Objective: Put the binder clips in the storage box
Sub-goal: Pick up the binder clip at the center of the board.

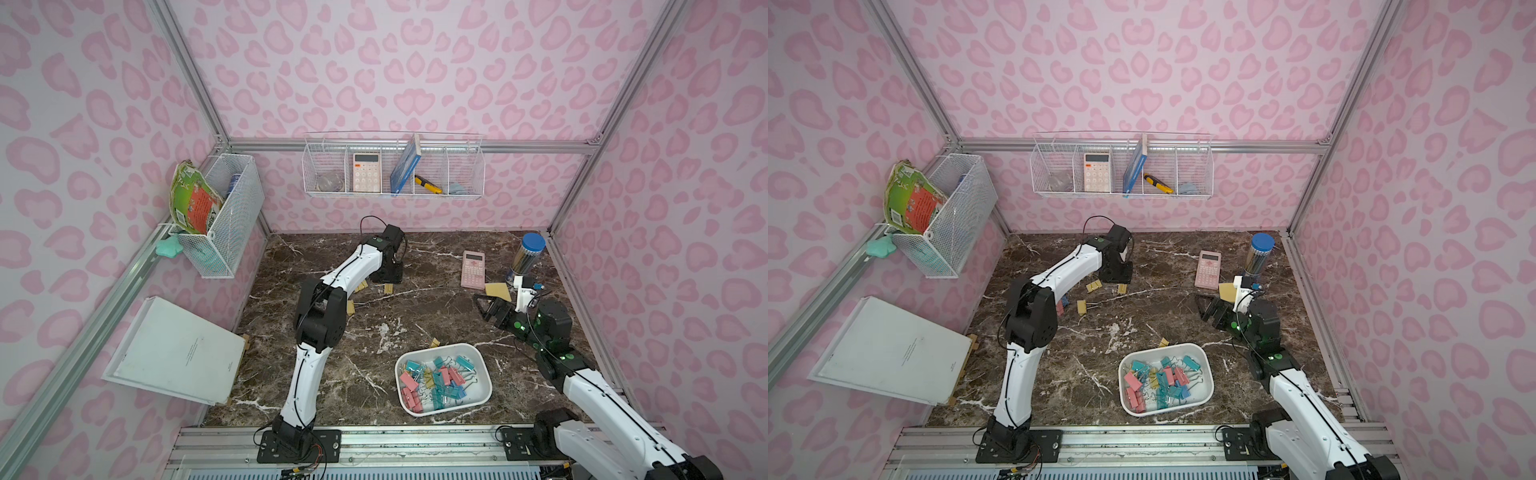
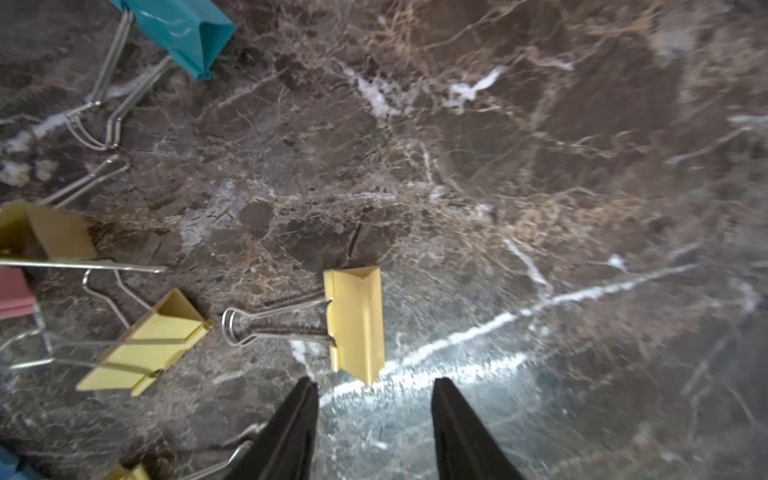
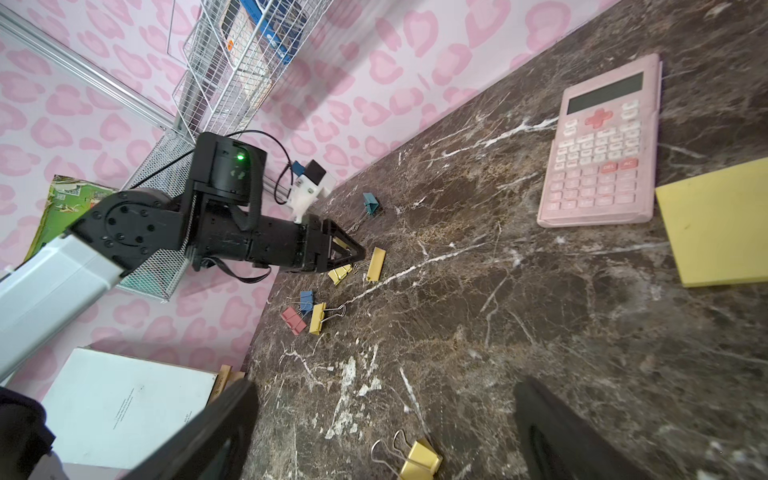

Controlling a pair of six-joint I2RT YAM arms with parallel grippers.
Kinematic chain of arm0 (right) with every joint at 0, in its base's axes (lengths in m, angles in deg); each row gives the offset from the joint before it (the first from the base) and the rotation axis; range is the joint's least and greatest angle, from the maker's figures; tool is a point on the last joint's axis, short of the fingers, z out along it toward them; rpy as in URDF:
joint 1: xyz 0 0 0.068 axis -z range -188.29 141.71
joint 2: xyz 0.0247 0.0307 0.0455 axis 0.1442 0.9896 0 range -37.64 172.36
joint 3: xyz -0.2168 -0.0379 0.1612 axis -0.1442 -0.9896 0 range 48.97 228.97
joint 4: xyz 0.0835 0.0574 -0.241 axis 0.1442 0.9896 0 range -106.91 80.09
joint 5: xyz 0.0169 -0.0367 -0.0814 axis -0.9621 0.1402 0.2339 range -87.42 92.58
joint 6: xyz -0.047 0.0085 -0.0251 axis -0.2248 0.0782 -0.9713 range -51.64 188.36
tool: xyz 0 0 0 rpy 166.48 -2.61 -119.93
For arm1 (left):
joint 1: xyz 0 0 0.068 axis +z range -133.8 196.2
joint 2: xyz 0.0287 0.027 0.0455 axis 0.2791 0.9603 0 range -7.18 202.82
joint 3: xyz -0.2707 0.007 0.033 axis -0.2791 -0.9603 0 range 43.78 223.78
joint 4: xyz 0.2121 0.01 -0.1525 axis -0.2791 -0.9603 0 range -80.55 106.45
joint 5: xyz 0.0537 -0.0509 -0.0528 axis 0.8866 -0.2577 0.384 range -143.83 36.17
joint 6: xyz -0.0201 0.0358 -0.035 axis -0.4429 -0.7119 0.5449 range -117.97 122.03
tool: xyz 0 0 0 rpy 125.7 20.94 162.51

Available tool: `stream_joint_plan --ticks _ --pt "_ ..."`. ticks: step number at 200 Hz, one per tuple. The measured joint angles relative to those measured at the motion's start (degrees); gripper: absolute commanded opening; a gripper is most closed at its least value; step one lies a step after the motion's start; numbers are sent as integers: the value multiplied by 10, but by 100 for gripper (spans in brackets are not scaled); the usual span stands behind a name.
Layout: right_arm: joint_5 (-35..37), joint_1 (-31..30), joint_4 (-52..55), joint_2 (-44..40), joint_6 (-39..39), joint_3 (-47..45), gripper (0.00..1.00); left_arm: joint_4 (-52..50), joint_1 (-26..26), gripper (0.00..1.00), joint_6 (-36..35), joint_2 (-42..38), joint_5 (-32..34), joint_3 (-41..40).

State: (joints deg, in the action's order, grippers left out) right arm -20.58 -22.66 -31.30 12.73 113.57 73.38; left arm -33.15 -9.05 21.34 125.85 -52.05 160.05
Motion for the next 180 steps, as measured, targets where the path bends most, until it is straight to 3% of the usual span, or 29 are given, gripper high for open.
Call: stream_joint_plan --ticks 100,130,180 --pt "0 1 0 13 -3 1 98 -20 6 61 15 50 18 20" --pt "0 1 0 12 -3 1 98 -26 7 47 15 56 19 26" --pt "0 1 -1 4 -3 1 98 -27 7 43 12 57 11 28"
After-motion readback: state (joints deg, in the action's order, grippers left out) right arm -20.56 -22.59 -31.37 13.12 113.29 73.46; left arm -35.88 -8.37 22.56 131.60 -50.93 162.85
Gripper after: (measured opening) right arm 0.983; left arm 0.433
